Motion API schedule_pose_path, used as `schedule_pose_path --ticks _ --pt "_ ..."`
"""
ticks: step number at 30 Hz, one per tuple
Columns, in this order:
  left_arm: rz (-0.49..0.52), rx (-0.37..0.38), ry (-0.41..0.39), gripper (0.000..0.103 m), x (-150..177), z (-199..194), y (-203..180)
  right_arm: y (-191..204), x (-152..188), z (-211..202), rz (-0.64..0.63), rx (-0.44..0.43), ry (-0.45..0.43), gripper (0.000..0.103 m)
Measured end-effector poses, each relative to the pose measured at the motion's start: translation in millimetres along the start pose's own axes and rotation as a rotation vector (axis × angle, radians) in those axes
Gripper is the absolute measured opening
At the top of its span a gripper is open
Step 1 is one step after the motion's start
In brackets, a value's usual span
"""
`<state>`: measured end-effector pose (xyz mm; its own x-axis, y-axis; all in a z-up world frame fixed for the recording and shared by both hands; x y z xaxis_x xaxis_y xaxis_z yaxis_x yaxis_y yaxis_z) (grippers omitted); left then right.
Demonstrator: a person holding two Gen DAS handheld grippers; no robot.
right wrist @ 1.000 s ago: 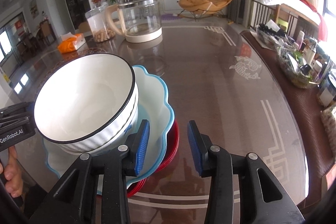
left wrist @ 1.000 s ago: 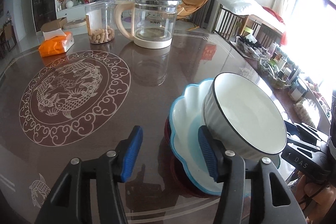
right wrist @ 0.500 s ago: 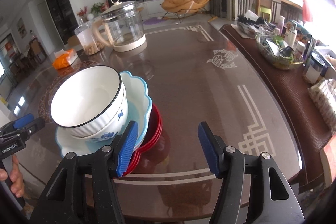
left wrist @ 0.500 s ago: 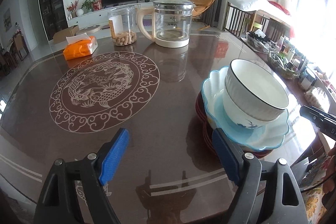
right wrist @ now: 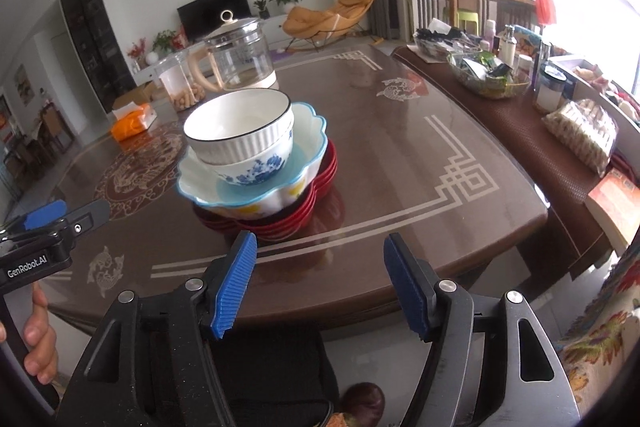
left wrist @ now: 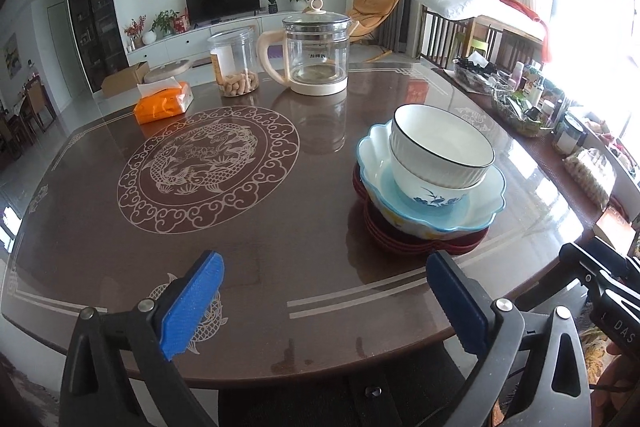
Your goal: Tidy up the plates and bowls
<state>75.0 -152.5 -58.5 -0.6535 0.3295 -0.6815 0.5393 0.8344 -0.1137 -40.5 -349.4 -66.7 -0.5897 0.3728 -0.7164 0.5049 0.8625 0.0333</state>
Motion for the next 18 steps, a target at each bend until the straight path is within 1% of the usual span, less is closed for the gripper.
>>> schedule_pose_path --ticks 3,6,10,11,13,16,18 --pt "-0.012 -0.015 -0.012 0.101 2.0 -7.1 4.6 -1.7 -9.6 -6.5 0.017 0.010 -0.026 0.070" --pt "-0.025 -0.038 -0.034 0.101 3.6 -15.3 8.3 3.2 -11.7 -9.8 0.021 0.010 -0.030 0.070" --pt "-0.023 -0.121 -0.101 0.101 1.8 -28.8 15.9 13.0 -6.2 -12.7 -0.002 0.005 -0.030 0.070" --pt "-0.022 -0.133 -0.105 0.101 2.3 -30.3 17.3 15.9 -4.6 -13.2 -0.011 0.003 -0.029 0.070" --pt "-0.031 -0.131 -0.079 0.101 6.7 -28.9 16.8 18.8 -2.3 -15.0 -0.022 0.003 -0.033 0.070" --pt "-0.048 -0.092 -0.001 0.101 13.9 -22.3 13.1 22.3 -2.8 -19.4 -0.034 0.003 -0.039 0.070" --pt "-0.035 -0.120 -0.010 0.101 14.9 -25.2 12.1 24.3 -4.6 -24.3 -0.042 0.005 -0.044 0.070"
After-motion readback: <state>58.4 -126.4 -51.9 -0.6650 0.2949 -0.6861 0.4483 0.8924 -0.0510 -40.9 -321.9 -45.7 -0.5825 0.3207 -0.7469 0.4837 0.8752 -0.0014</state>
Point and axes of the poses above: each gripper's, at about its wrist camera, not at the fingertips, and z roughly the way its jaws point, y to its left, x to its underside, the point moved 9 cm from there along z, roughly the way its jaws point, and after that the axes turned 9 degrees about x, right-handed, at the moved point
